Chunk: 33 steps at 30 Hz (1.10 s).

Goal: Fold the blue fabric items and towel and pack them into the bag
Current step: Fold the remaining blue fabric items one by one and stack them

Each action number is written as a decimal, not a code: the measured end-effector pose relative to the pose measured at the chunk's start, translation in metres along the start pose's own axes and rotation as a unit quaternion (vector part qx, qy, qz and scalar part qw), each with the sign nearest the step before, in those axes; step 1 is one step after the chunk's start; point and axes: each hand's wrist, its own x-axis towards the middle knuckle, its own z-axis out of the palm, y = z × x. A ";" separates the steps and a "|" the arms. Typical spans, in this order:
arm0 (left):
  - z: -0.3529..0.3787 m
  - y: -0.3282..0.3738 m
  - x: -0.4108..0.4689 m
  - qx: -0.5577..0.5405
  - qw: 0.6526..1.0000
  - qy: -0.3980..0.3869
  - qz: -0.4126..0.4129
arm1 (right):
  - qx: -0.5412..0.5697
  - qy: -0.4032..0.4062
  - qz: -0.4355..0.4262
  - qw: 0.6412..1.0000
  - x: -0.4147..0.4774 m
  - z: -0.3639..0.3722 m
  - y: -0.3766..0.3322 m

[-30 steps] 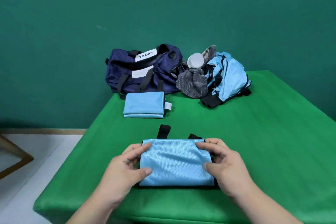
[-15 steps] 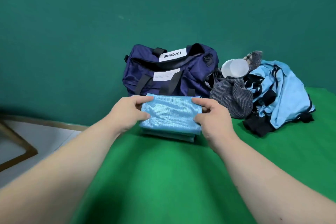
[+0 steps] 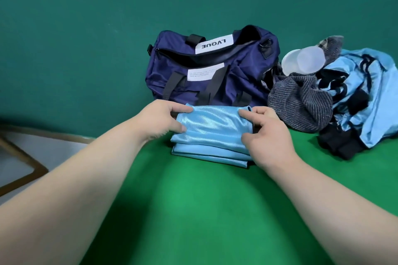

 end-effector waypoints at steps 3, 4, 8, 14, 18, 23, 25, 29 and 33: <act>0.001 0.002 -0.007 0.005 1.000 0.009 0.018 | 0.003 0.004 -0.010 1.000 -0.004 -0.004 -0.001; 0.002 0.002 -0.009 0.006 0.999 0.013 0.029 | 0.004 0.007 -0.018 1.000 -0.005 -0.006 -0.001; 0.004 0.005 -0.022 -0.043 0.993 0.045 0.100 | 0.031 0.040 -0.058 0.997 -0.011 -0.012 -0.005; 0.017 -0.011 -0.043 -0.141 0.980 0.041 0.131 | 0.039 0.074 -0.166 0.983 -0.023 -0.016 0.003; 0.028 -0.026 -0.041 -0.069 0.992 0.026 0.098 | -0.028 0.030 -0.201 0.979 -0.027 -0.008 0.021; 0.020 -0.025 -0.032 -0.041 0.993 0.045 0.103 | -0.026 0.009 -0.170 0.985 -0.019 -0.008 0.020; 0.022 -0.027 -0.028 -0.017 0.994 0.031 0.101 | -0.029 -0.018 -0.111 0.993 -0.016 -0.006 0.025; 0.020 -0.027 -0.018 0.034 0.995 0.013 0.093 | -0.100 -0.035 -0.059 0.993 -0.014 -0.004 0.027; 0.014 -0.029 -0.009 0.027 0.997 -0.018 0.076 | -0.146 -0.079 -0.054 0.985 -0.011 -0.005 0.024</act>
